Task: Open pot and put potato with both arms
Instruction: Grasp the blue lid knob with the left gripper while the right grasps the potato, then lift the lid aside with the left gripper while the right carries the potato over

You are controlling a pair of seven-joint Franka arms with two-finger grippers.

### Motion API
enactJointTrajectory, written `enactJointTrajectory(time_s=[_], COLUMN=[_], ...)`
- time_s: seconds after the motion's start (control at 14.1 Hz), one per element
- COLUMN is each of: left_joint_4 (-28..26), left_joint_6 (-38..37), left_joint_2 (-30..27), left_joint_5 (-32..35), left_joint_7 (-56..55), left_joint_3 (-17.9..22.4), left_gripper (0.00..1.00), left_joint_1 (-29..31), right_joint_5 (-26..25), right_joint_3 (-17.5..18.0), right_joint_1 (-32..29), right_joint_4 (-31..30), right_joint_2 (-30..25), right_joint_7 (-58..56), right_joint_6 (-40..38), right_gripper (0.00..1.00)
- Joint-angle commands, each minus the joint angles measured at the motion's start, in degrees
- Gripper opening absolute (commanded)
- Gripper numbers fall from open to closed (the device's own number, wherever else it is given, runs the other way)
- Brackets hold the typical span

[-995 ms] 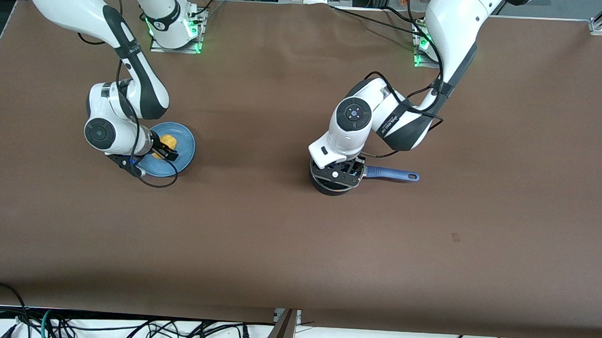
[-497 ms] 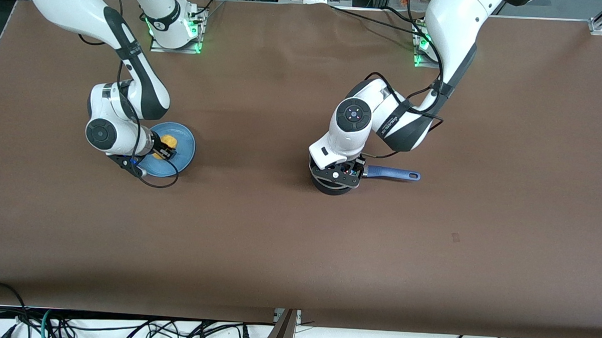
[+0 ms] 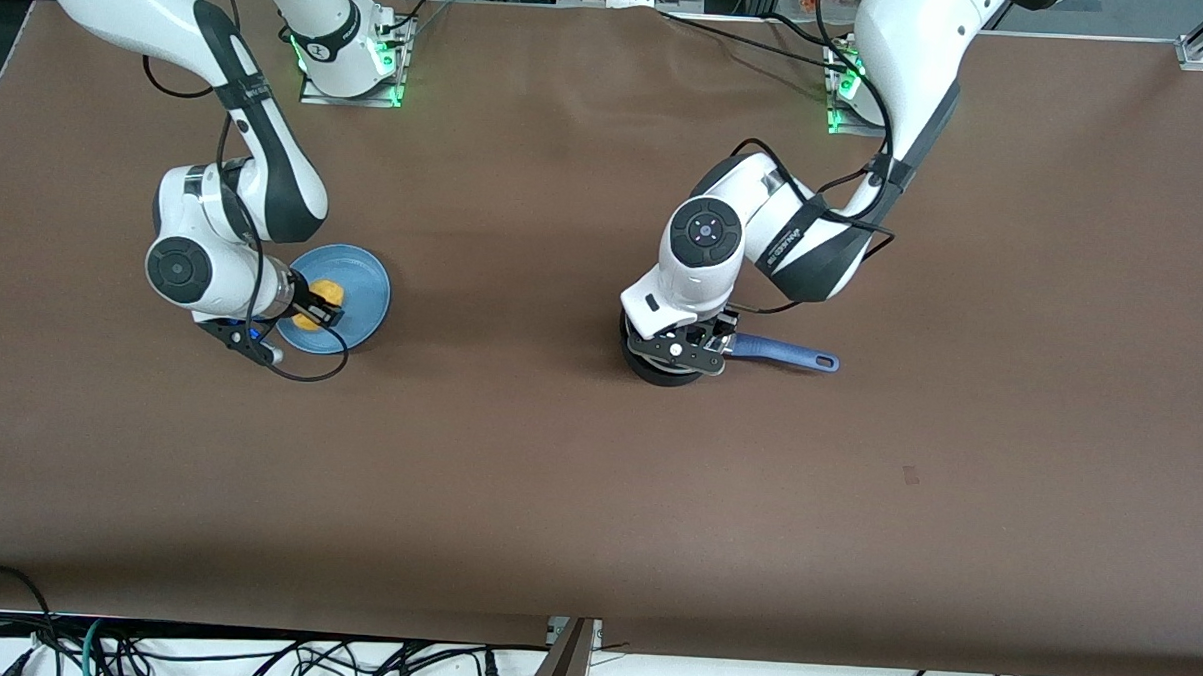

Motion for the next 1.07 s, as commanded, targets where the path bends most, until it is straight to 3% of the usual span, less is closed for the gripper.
enactJointTrajectory(time_s=[0.0,0.36,0.71,0.99], left_joint_4=[0.8,0.0,-1.8,-8.0], left_joint_6=[-4.4,-9.4,-13.1,-12.3], left_joint_2=[-3.6,-5.2,-9.2,-14.2], left_joint_5=[0.8,2.1,5.0,5.1], left_joint_7=[-0.2,4.0,14.4,18.3], left_joint_3=[0.0,0.7,0.6,0.4], left_gripper=[0.00,0.00,0.00,0.00], left_joint_1=[-0.1,3.6,12.6,20.8], right_joint_5=[0.3,0.6,0.7,2.2], right_joint_3=[2.1,8.5,9.2,9.2], right_joint_1=[0.0,0.7,10.9,21.9], right_joint_4=[4.3,11.9,18.4,30.2], right_joint_2=[-0.7,-0.6,1.2,9.6], right_joint_7=[-0.9,0.2,12.4,23.7], right_joint_6=[-4.6,-9.7,-9.6,-9.0], right_gripper=[0.19,0.19,0.19,0.19])
